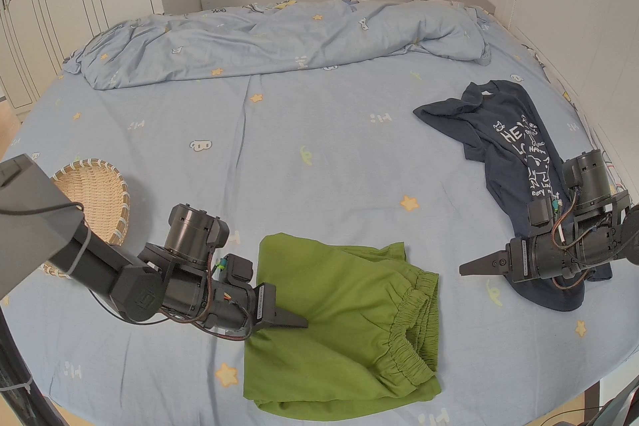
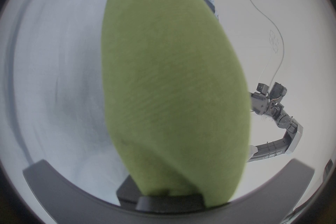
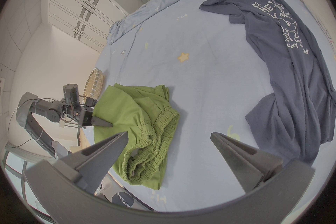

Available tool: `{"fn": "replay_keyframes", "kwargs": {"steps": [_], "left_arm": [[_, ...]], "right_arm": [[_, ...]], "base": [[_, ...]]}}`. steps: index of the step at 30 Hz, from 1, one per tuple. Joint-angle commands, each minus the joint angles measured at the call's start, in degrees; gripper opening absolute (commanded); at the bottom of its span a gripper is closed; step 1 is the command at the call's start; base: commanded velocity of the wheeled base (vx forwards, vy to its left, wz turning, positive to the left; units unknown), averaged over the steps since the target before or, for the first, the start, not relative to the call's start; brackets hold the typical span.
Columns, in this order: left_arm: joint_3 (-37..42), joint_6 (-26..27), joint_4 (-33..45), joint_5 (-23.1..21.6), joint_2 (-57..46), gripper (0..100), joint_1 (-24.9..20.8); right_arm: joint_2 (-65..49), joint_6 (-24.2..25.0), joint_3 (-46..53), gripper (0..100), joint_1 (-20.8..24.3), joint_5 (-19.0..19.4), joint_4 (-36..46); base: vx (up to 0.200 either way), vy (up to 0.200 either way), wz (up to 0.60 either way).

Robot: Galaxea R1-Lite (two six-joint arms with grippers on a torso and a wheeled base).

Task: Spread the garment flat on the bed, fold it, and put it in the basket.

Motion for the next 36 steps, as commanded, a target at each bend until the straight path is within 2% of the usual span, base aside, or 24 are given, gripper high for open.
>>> {"fn": "replay_keyframes", "kwargs": {"steps": [1,5,10,14,23,36], "left_arm": [[1.35,-0.47,0.28,0.02,-7.71,0,3.23],[1.17,-0.74,1.77,0.02,-11.31,0,5.6],[1.17,0.05,7.66,0.11,-16.14,0,8.41],[1.17,1.2,8.63,0.02,-18.16,0,10.17],[1.17,2.34,9.68,0.11,-19.31,0,10.17],[1.17,4.01,11.53,0.11,-19.31,0,8.59]], "right_arm": [[-0.93,-0.07,-0.09,100,-0.01,0.09,-0.01],[-1.72,0.02,-0.26,100,-0.1,0.09,-0.01],[-1.55,0.02,-0.09,100,-0.01,0.09,-0.01],[-1.46,0.02,0.0,100,0.17,0.09,-0.01],[-1.63,-0.07,0.0,100,0.25,0.09,-0.01],[-1.81,-0.07,0.09,100,0.25,0.09,0.08]], "base": [[0.0,0.0,0.0],[0.0,0.0,0.0],[0.0,0.0,0.0],[0.0,0.0,0.0],[0.0,0.0,0.0],[0.0,0.2,0.0]]}}
